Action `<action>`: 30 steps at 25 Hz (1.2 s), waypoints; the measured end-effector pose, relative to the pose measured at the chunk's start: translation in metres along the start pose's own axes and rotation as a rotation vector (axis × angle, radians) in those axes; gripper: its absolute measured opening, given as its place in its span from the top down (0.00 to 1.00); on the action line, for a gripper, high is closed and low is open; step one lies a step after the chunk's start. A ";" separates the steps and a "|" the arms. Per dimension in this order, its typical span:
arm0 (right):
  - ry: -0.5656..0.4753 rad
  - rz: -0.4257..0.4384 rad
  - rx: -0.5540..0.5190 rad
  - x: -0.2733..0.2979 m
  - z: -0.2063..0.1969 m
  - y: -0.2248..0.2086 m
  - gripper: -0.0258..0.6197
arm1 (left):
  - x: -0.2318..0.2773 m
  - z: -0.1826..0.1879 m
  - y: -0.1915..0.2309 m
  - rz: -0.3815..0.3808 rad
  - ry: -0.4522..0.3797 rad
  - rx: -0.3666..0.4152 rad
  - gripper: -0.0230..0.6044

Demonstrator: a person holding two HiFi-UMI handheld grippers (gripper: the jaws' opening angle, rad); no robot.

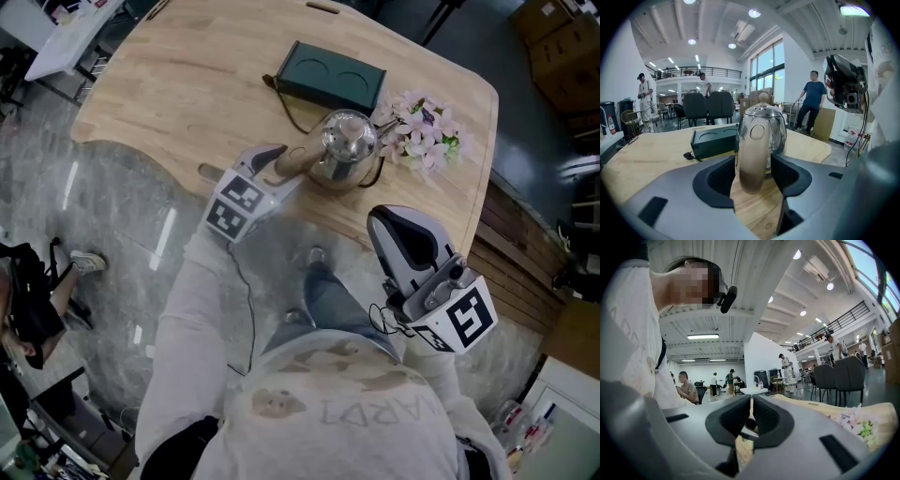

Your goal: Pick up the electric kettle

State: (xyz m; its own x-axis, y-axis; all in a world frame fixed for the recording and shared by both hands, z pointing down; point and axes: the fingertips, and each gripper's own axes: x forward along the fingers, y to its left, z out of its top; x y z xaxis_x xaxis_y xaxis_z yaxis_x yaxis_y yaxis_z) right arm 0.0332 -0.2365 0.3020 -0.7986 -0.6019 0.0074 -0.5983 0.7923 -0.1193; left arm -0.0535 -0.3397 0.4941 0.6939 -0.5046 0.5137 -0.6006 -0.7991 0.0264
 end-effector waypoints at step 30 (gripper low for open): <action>0.021 -0.012 0.018 0.001 -0.012 -0.016 0.92 | 0.023 -0.005 -0.007 -0.070 0.009 0.087 0.74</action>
State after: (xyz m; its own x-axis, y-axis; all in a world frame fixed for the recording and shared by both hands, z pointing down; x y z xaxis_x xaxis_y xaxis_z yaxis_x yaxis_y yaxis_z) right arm 0.0419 -0.2487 0.3156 -0.7927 -0.6089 0.0300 -0.6067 0.7830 -0.1369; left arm -0.0351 -0.3447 0.5099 0.7288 -0.4442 0.5211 -0.5140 -0.8577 -0.0123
